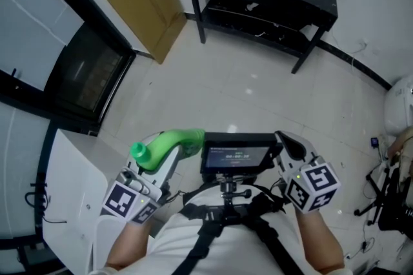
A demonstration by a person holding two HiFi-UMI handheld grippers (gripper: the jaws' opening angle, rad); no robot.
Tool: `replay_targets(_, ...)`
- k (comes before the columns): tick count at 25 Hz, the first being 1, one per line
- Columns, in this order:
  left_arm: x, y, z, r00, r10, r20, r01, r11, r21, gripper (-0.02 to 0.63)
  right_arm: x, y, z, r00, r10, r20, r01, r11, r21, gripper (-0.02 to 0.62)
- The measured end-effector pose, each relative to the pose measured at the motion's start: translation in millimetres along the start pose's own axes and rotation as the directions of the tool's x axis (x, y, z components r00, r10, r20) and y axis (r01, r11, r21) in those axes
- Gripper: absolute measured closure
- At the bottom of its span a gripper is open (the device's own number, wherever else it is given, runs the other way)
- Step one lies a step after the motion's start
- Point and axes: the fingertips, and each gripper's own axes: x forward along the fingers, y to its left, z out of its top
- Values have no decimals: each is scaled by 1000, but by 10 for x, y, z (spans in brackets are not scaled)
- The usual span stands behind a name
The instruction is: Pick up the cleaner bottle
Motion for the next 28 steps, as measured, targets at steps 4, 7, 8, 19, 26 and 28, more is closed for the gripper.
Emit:
replay_targets(4, -1, 15, -6, 1000, 2, 2, -2, 1000, -1, 443, -17, -2, 11, 1000, -6, 0, 6, 1000, -14, 584)
replay_targets(7, 21, 47, -9, 1000, 0, 0, 0, 1000, -3, 442, -23, -21, 43, 999, -34, -5, 34, 999, -33, 584)
replay_targets(8, 35, 60, -9, 1000, -1, -2, 1, 1000, -4, 443, -24, -31, 58, 999, -48, -9, 47, 998, -42, 584)
replay_targets(19, 175, 305, -67, 999, 18, -29, -17, 999, 35, 442, -73, -449, 194, 978, -208, -14, 205, 974, -99, 584)
replay_targets(26, 378, 337, -102, 998, -2, -64, 3, 1000, 17, 442, 26, -611, 236, 973, -231, -15, 229, 970, -87, 584)
replay_targets(28, 444, 333, -89, 998, -11, -62, 12, 1000, 18, 442, 59, -616, 255, 973, -230, -14, 229, 970, -85, 584)
